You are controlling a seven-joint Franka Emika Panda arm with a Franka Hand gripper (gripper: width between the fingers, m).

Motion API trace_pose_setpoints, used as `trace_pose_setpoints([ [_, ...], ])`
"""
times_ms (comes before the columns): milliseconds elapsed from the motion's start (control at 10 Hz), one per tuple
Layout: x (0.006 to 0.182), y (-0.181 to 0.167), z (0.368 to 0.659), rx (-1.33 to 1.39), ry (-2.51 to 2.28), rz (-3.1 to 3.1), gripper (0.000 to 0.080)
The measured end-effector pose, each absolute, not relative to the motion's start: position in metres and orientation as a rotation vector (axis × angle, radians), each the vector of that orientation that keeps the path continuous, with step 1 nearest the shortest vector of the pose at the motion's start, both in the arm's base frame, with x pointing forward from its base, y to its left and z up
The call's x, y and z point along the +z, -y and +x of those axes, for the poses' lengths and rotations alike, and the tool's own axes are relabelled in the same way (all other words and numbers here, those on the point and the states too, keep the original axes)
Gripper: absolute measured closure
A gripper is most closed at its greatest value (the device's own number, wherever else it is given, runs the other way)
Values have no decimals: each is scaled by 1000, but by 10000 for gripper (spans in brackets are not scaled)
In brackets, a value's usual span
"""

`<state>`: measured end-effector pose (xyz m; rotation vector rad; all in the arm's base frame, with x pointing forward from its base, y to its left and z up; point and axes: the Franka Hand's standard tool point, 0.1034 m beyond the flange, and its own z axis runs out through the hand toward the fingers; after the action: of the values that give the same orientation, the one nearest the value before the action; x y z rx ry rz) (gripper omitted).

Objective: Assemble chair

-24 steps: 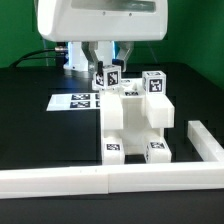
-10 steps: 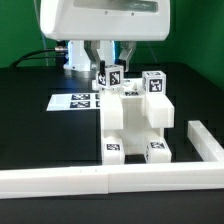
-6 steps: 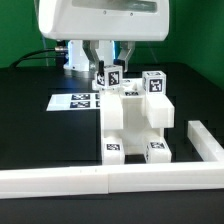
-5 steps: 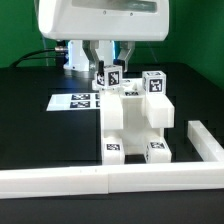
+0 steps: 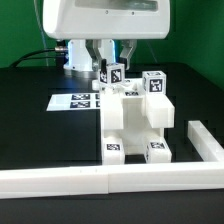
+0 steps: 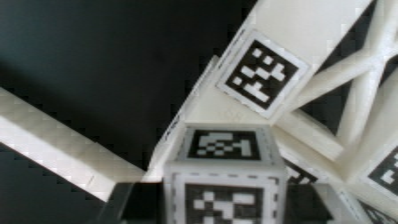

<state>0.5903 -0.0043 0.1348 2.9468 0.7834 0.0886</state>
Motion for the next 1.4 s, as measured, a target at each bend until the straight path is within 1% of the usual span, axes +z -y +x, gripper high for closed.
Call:
trace_pose_setpoints([
  [500,134,7,590,87,-778,2948,514],
  [900,126,4,591,69,-788,2942,514],
  [1400,125,8,595,73,-780,2940,514],
])
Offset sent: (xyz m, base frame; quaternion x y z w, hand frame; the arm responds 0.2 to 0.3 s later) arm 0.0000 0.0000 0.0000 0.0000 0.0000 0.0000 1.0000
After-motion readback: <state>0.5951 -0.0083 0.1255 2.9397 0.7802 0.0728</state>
